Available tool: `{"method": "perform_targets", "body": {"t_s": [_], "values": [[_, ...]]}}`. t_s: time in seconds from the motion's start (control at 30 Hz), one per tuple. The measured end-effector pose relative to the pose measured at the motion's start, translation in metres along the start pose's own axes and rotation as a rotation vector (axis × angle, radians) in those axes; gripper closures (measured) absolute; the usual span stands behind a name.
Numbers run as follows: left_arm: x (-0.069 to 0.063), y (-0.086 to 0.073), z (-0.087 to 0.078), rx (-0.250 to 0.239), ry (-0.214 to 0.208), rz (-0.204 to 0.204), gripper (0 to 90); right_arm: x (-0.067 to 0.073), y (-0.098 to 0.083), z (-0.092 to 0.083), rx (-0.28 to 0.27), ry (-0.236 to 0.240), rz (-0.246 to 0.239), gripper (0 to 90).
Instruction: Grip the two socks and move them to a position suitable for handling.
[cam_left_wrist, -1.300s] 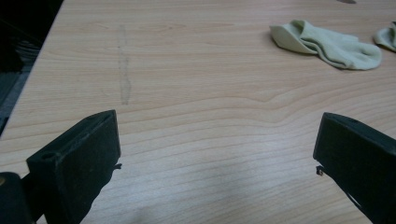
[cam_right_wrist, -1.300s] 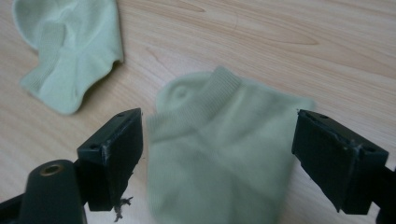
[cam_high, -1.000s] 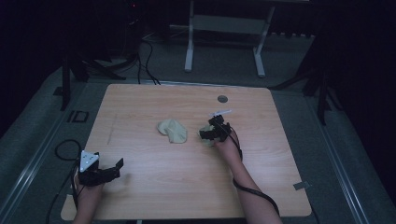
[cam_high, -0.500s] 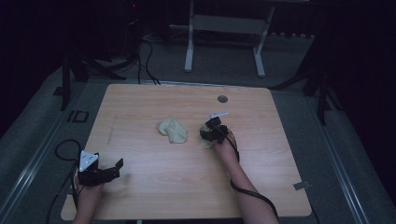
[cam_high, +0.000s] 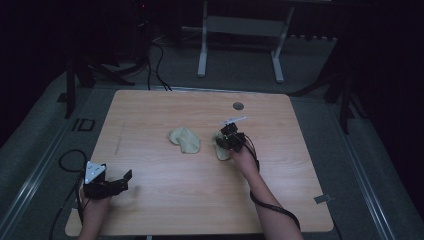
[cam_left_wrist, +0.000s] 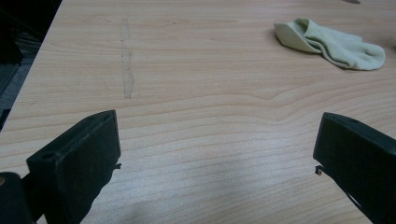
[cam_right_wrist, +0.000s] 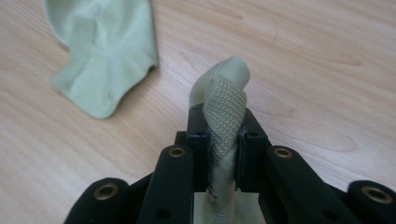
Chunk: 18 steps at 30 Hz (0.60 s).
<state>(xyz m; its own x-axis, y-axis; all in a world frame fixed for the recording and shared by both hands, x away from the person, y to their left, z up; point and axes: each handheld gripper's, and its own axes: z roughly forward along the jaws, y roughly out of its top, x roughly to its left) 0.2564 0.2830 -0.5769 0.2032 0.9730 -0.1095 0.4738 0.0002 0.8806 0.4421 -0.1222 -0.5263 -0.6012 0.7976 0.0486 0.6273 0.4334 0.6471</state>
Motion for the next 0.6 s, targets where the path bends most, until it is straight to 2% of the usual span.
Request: {"method": "perform_targets", "body": {"t_s": [0.07,0.1,0.27,0.3,0.47,0.6], "values": [[0.000,0.000,0.000,-0.001,0.002,0.000,0.6,0.001,0.000,-0.005,-0.010,0.002,-0.001,79.1],[0.000,0.000,0.000,0.001,0.003,0.001,0.6,0.005,0.000,-0.021,-0.033,0.012,-0.018,79.2],[-0.001,0.000,0.000,0.002,0.005,0.001,0.6,0.014,-0.001,-0.044,-0.065,0.040,-0.041,79.3],[-0.001,0.000,0.000,0.002,0.006,0.001,0.6,0.019,-0.003,-0.055,-0.074,0.056,-0.060,79.3],[-0.001,0.000,0.000,0.002,0.008,0.000,0.6,0.035,-0.011,-0.084,-0.093,0.100,-0.115,79.3],[-0.001,0.000,0.000,0.003,0.009,0.000,0.6,0.046,-0.022,-0.108,-0.122,0.132,-0.146,79.2]]}}
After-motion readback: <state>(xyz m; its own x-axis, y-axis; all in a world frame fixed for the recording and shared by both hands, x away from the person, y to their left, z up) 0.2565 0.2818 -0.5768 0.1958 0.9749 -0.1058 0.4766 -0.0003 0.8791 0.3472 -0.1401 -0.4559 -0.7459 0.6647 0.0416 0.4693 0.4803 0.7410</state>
